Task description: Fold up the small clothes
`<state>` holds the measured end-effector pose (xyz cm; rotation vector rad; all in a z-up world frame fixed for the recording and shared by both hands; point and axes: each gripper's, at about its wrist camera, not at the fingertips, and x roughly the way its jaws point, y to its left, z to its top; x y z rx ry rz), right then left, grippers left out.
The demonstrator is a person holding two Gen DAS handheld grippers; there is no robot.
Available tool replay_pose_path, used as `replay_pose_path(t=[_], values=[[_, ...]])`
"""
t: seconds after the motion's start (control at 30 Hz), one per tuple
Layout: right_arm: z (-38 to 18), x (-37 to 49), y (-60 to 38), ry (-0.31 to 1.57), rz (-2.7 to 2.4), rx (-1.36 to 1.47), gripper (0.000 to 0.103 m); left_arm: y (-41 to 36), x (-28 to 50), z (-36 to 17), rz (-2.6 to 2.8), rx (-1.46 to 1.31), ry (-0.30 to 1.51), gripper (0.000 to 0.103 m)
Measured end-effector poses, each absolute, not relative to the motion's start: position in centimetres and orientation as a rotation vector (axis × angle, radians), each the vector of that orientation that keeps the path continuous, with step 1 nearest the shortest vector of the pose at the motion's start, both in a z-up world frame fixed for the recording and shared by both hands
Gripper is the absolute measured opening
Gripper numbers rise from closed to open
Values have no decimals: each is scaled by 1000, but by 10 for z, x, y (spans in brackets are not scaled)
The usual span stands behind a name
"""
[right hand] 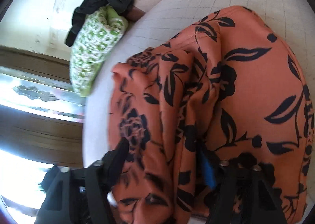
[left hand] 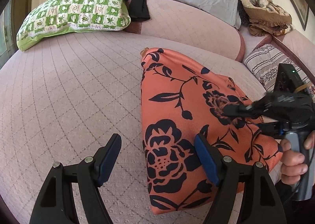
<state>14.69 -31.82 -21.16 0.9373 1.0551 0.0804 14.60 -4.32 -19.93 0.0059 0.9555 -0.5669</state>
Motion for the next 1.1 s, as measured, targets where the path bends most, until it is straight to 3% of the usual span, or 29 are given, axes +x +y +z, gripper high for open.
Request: replay_pose_path(t=[0.07, 0.33, 0.4, 0.5, 0.7, 0.87, 1.03, 1.1], values=[[-207, 148, -320, 1013, 74, 916, 20, -44, 145, -198, -575, 3, 951, 77], [-113, 111, -350, 644, -56, 650, 14, -60, 124, -179, -698, 20, 834, 79], [-130, 110, -364, 779, -98, 614, 14, -74, 121, -188, -706, 80, 868, 79], [-182, 109, -396, 1043, -244, 782, 17, -89, 117, -199, -711, 134, 908, 79], [-132, 91, -419, 720, -258, 746, 17, -93, 111, -198, -737, 134, 906, 79], [-154, 149, -390, 848, -58, 758, 17, -95, 113, -200, -733, 127, 912, 81], [-210, 190, -403, 1038, -135, 804, 15, -92, 116, -207, -728, 114, 925, 87], [-218, 187, -408, 1025, -119, 859, 15, -92, 119, -209, -725, 111, 938, 88]])
